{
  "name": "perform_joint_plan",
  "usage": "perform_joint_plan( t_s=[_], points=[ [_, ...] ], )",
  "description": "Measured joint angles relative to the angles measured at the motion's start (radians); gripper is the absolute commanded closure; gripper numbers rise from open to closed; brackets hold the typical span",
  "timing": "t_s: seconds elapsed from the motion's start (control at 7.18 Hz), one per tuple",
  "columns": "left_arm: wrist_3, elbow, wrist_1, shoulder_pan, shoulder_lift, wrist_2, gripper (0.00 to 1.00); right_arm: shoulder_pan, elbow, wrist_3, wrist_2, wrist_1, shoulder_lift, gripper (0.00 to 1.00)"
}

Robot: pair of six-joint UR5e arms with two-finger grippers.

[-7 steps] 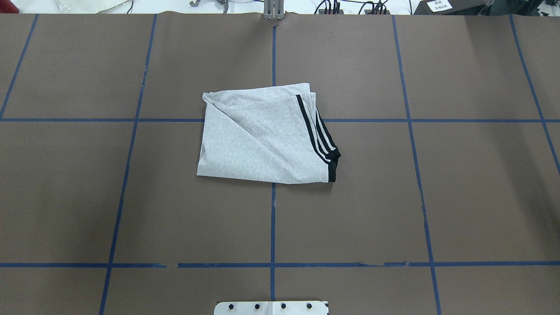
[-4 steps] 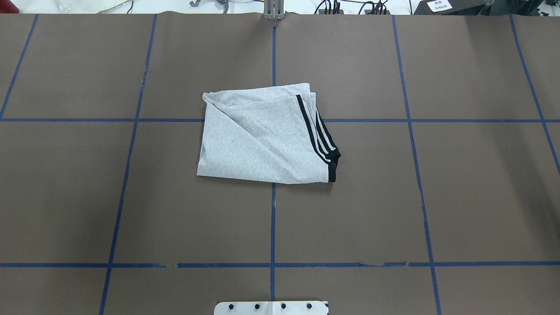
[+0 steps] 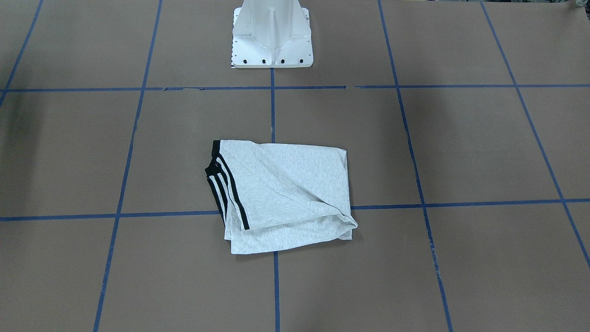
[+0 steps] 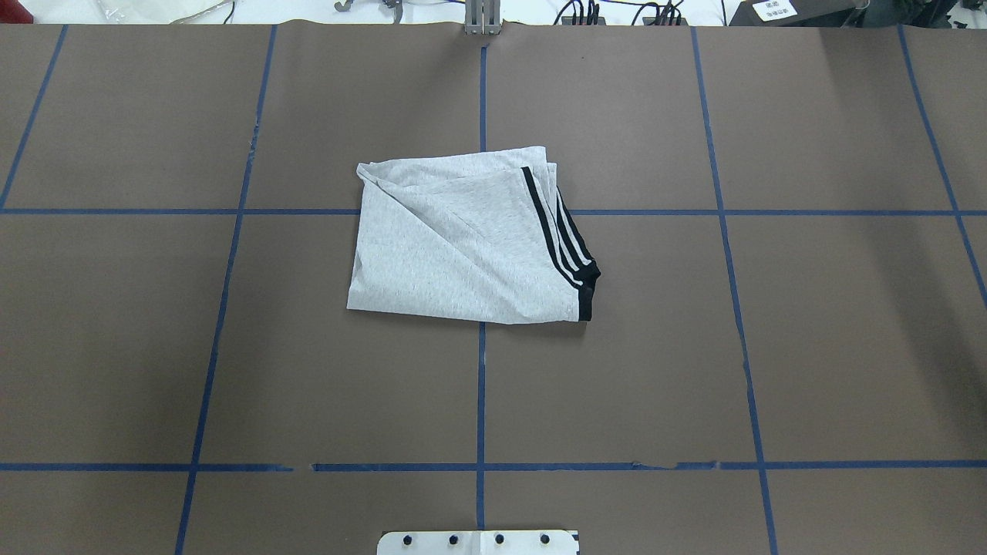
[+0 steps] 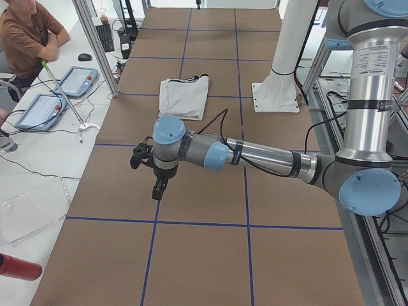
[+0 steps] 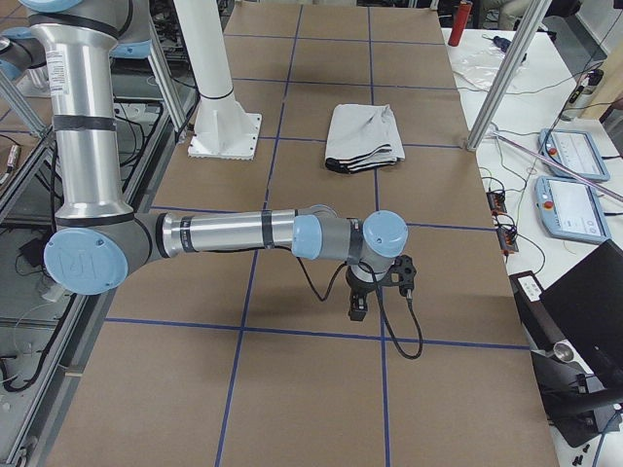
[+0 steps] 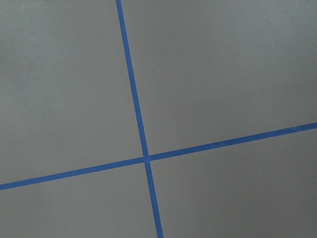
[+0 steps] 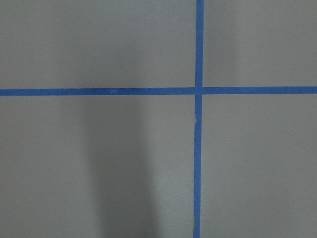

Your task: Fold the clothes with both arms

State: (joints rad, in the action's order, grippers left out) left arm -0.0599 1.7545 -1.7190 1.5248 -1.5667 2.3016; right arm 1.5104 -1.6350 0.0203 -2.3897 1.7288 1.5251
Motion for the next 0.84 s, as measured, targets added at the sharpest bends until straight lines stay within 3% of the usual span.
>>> perform_joint_plan(
  t_s=[0.84],
  points=[
    [-0.003, 0.005, 0.000, 0.000, -0.002, -0.003, 0.00, 0.023, -0.008, 0.000, 0.034, 0.000, 0.000, 0.00]
  ],
)
